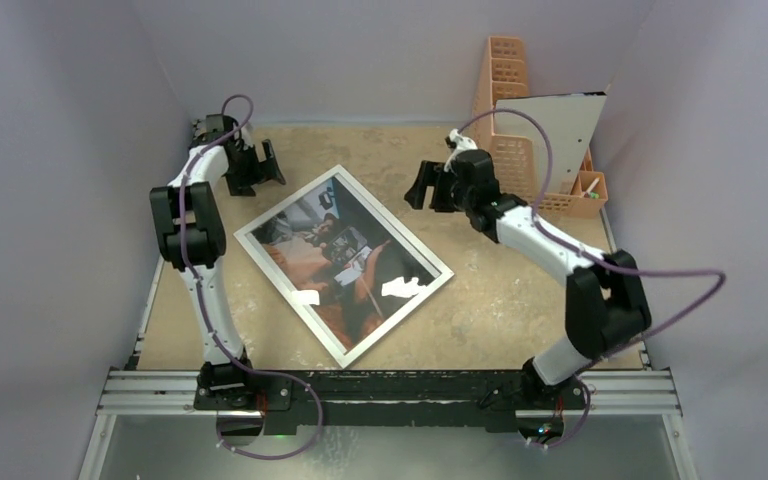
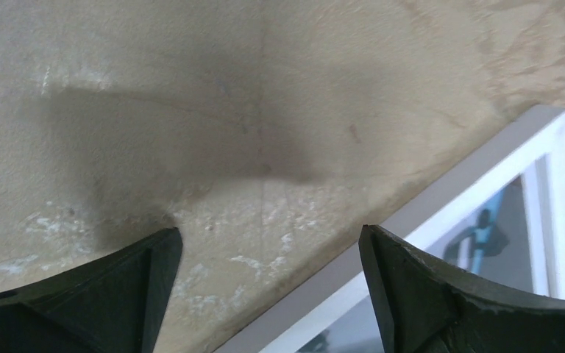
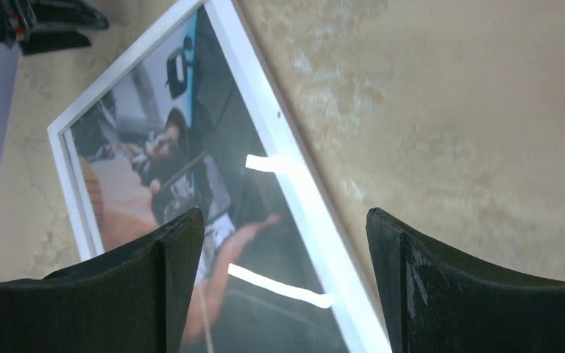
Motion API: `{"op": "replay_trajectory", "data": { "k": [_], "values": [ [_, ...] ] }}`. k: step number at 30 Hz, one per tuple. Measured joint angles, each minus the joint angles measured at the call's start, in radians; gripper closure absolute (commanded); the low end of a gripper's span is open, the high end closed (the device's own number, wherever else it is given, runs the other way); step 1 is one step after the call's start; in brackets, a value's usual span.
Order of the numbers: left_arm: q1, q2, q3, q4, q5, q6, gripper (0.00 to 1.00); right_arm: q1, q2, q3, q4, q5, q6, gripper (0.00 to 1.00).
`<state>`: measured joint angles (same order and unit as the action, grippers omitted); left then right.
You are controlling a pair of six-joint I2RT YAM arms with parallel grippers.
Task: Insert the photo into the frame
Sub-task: Turn over the photo frame at the center of the board, then adjust the photo frame at the center of the board.
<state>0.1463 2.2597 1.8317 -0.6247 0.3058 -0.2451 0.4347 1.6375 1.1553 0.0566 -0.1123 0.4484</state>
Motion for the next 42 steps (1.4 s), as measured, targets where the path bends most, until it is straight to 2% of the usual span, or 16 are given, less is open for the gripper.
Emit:
{"op": "replay_trajectory", "data": {
  "k": [9,15,23,28,37,42],
  "values": [
    [0.004,0.013,0.002,0.032,0.014,0.003,0.03,0.01,-0.351,-0.419,-0.075,0.044,0.238,0.17],
    [0.019,0.036,0.031,0.033,0.076,0.002,0.03,0.01,-0.488,-0.612,-0.068,-0.026,0.357,0.16],
    [0.038,0.042,0.029,0.039,0.15,0.006,0.04,0.01,-0.378,-0.678,0.034,-0.171,0.436,0.17],
    [0.039,0.016,-0.022,0.056,0.166,-0.001,0.05,0.008,-0.31,-0.678,0.105,-0.208,0.46,0.18],
    [0.035,-0.086,-0.204,0.065,0.246,-0.096,0.08,-0.044,-0.154,-0.531,0.137,-0.188,0.421,0.19],
    [0.036,-0.183,-0.338,0.09,0.176,-0.158,0.07,-0.092,-0.041,-0.429,0.184,-0.165,0.335,0.2]
  ]
}}
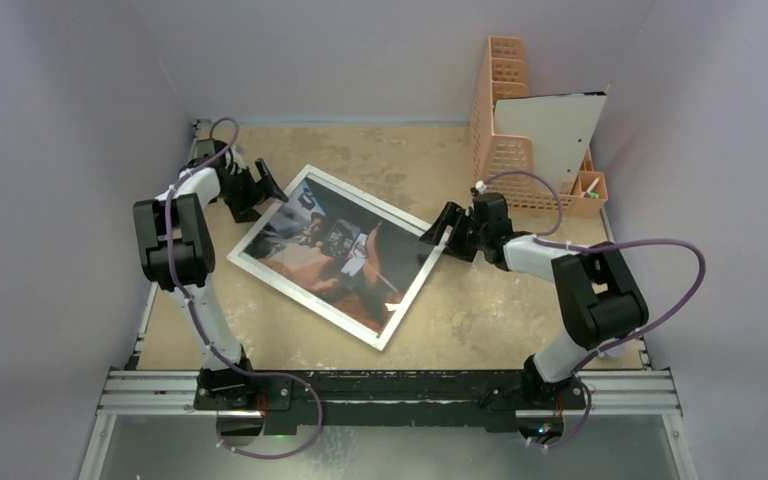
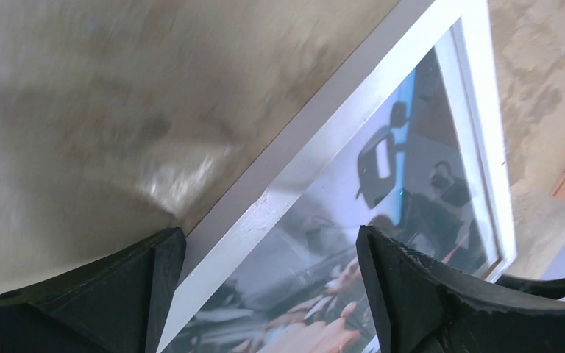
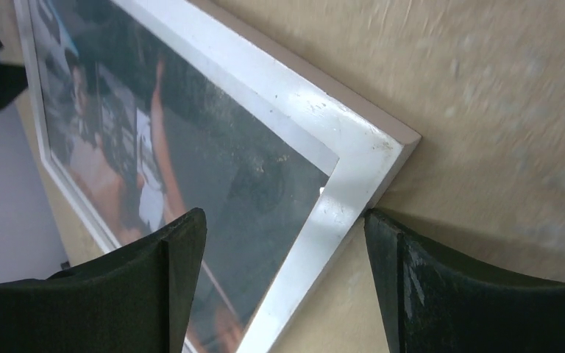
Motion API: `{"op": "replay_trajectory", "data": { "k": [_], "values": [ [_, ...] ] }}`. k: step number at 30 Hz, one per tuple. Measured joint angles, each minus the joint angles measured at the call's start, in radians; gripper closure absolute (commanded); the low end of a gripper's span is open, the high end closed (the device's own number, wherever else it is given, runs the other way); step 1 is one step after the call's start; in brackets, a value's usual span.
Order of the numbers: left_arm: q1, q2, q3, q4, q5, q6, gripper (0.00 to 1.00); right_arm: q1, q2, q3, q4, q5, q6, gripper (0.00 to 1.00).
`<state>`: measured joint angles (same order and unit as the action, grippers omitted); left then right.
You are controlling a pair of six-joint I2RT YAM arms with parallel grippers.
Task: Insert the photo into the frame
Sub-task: Adjust the photo frame at the center of the board.
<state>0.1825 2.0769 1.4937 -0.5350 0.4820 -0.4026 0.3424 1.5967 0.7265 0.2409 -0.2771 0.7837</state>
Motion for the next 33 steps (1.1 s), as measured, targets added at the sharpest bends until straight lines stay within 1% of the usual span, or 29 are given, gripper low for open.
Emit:
{"op": "replay_trajectory", "data": {
  "k": [6,11,14,17,20,24,30,33],
  "values": [
    [0.001,-0.165,-0.228,0.032,-0.075,-0.062,0.07,-0.034,0.076,0.073,0.073,0.029,-0.112,0.21],
    [0.002,-0.322,-0.437,0.087,-0.093,-0.131,0.07,-0.036,0.106,0.122,0.087,0.06,-0.168,0.21],
    [0.003,-0.394,-0.526,0.101,-0.091,-0.17,0.07,-0.037,0.124,0.145,0.088,0.088,-0.174,0.21],
    [0.002,-0.441,-0.578,0.093,-0.09,-0.198,0.07,-0.037,0.128,0.152,0.086,0.124,-0.164,0.22],
    [0.0,-0.46,-0.589,0.061,-0.106,-0.21,0.06,-0.034,0.126,0.153,0.085,0.183,-0.134,0.22],
    [-0.006,-0.477,-0.578,-0.006,-0.182,-0.214,0.05,-0.032,0.094,0.149,0.076,0.253,-0.117,0.21],
    [-0.006,-0.525,-0.49,-0.079,-0.303,-0.2,0.05,-0.03,-0.105,0.148,0.003,0.42,-0.109,0.21],
    [-0.006,-0.588,-0.437,-0.105,-0.36,-0.169,0.05,-0.03,-0.22,0.147,-0.048,0.49,-0.103,0.2]
  ]
}}
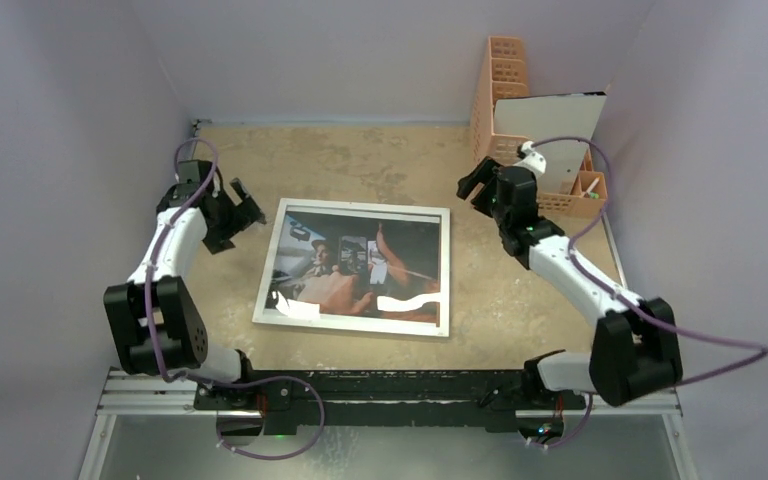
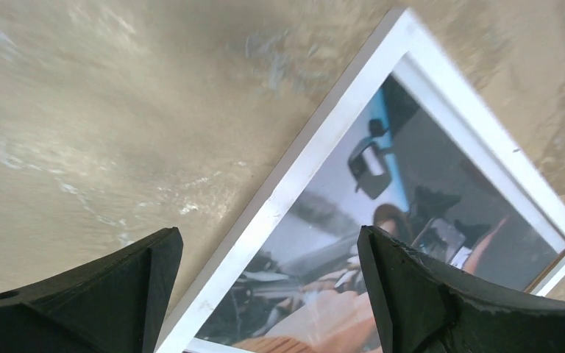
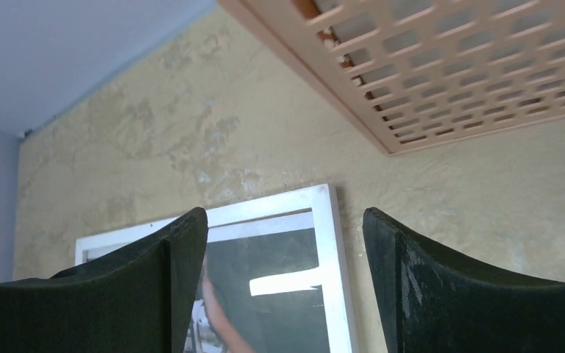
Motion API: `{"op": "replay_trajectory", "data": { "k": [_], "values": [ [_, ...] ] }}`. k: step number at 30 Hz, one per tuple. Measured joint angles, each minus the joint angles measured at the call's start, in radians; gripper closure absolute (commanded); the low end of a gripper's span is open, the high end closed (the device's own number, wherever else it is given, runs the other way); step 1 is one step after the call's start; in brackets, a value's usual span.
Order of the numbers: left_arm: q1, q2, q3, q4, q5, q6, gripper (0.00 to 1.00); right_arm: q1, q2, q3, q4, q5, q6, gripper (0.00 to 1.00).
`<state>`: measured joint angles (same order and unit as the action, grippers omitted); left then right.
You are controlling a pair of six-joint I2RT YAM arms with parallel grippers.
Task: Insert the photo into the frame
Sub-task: Adjust the photo frame at the center of the board, then reset both arms
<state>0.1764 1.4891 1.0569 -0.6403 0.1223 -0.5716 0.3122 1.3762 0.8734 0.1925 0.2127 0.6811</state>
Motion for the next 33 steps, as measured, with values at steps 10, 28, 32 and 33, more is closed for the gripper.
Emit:
{"op": "replay_trajectory", "data": {
  "k": [10,28,32,33],
  "values": [
    [0.0,-0.295,0.087,-0.019,-0.085,0.085,0.05,0.0,-0.334,-0.003,-0.331,0.195,0.04,0.06],
    [0.0,-0.636,0.298,-0.137,-0.189,0.127,0.01,0.0,-0.686,0.248,-0.724,0.426,0.006,0.01],
    [0.0,-0.671,0.365,-0.166,-0.215,0.124,0.01,0.0,-0.683,0.28,-0.733,0.44,-0.006,0.01],
    [0.0,-0.68,0.38,-0.171,-0.227,0.12,0.01,0.0,-0.682,0.284,-0.734,0.446,-0.01,0.01]
  ]
}}
